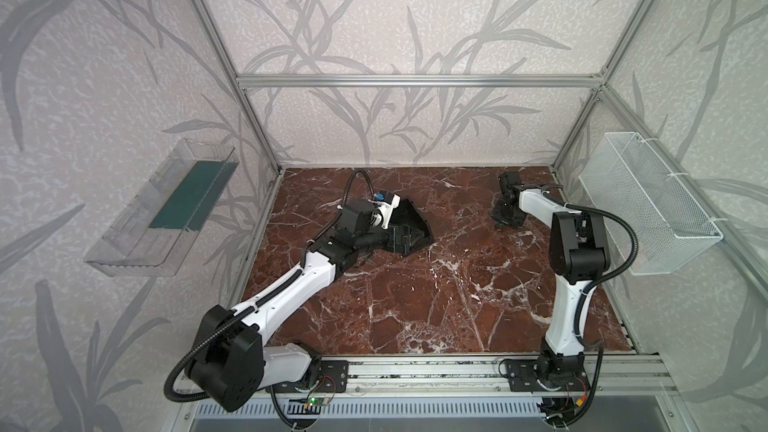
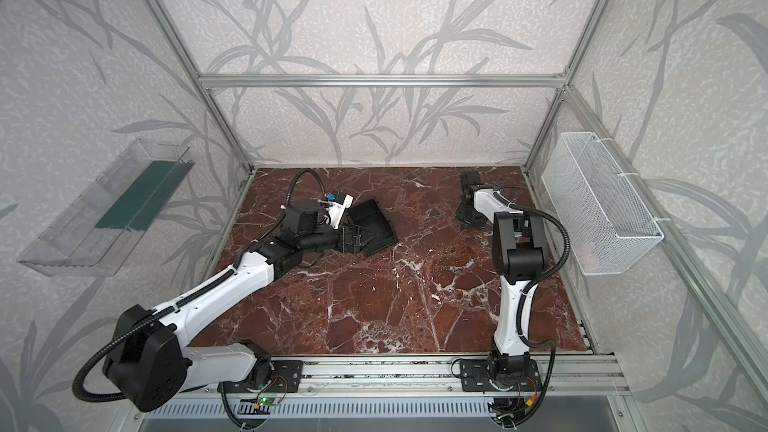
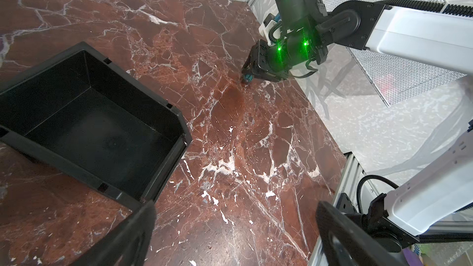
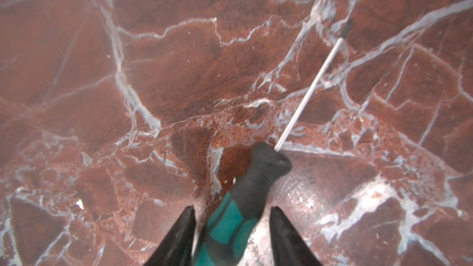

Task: Put the screwdriver in the bin
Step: 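Grasp the green-handled screwdriver by its handle with the right gripper, then lift the screwdriver and carry it over the black bin with the right gripper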

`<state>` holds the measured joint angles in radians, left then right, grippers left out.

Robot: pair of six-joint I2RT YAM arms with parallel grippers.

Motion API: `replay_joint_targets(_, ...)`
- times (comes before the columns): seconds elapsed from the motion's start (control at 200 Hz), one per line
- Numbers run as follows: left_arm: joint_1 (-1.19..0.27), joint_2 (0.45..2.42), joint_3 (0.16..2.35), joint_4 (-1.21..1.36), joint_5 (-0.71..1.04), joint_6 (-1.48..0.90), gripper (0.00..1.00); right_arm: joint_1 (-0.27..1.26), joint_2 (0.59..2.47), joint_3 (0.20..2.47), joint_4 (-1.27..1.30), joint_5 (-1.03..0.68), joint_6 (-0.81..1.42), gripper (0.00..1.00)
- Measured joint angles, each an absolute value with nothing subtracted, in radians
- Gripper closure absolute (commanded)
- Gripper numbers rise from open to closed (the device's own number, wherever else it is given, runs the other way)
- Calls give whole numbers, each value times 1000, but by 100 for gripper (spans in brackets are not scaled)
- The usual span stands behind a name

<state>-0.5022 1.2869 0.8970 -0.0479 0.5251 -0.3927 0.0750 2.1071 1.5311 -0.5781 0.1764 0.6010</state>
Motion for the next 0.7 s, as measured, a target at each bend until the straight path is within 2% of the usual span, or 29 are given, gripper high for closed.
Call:
replay_joint_targets(0.275, -502, 1287, 901, -60, 514, -385, 1, 73, 2140, 1557, -584, 147, 602, 64)
replay_joint_targets(0.46, -502, 1287, 901, -61, 504, -384, 1, 73, 2131, 1542, -570, 138, 591, 79)
replay_joint_targets(0.535, -502, 1287, 901, -65, 496, -382, 1, 79, 2120, 1528, -572, 144, 570, 82)
replay_joint_targets(0.7, -502, 1286, 912, -101, 450, -368, 1, 117, 2090, 1517, -587, 175, 501, 83)
